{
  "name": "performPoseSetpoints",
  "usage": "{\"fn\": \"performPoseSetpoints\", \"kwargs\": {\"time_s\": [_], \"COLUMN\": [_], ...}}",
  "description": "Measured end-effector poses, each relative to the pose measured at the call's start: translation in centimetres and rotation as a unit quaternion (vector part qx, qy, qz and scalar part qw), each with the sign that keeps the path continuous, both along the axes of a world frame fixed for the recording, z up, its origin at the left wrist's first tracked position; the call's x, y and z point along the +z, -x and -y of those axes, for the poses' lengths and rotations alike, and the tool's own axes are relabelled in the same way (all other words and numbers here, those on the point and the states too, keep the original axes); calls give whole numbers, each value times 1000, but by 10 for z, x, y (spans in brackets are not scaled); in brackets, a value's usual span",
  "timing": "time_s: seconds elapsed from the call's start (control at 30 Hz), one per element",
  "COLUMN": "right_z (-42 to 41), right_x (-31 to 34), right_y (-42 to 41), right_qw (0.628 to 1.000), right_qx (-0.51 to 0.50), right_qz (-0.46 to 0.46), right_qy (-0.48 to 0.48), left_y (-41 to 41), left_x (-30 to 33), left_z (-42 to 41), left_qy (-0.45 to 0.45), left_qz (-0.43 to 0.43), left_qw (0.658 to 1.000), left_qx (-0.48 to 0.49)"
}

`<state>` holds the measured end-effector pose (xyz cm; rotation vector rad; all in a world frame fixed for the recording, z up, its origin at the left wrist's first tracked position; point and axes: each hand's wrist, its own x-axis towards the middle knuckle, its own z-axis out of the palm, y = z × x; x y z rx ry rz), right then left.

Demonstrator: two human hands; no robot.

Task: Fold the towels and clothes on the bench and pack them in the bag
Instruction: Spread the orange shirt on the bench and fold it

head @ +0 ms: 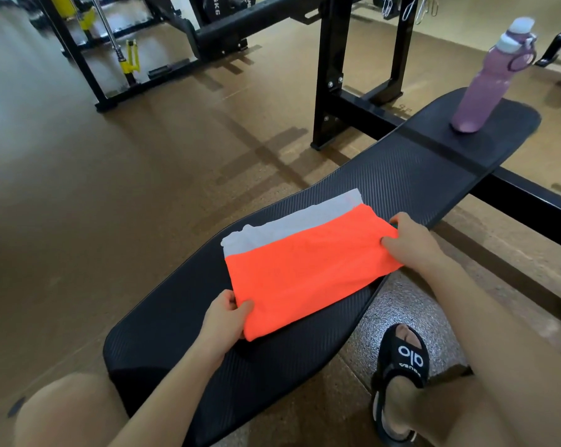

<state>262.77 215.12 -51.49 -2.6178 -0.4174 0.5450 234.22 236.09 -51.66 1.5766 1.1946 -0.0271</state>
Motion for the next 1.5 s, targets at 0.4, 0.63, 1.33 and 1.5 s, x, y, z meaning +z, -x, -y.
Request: {"fn": "performPoseSetpoints", "kwargs": {"time_s": [0.4, 0.63, 1.33, 1.5], "right_z": [-17, -30, -85, -89], "right_x": [-9, -12, -42, -40], "right_y": [3, -14, -37, -51], "right_qw": [982, 996, 961, 970], "right_qx": [54, 7, 90, 38], "right_qz": [167, 84, 261, 240], "right_qy": [74, 23, 32, 8], "left_y": [-63, -80, -96, -89], "left_x": [3, -9, -9, -6], "left_z": [-71, -94, -122, -127], "left_qy": [-163, -221, -339, -372], "left_qz": [-24, -47, -31, 6], "left_qw": [986, 971, 913, 897], "left_qx": [-23, -76, -226, -237]}}
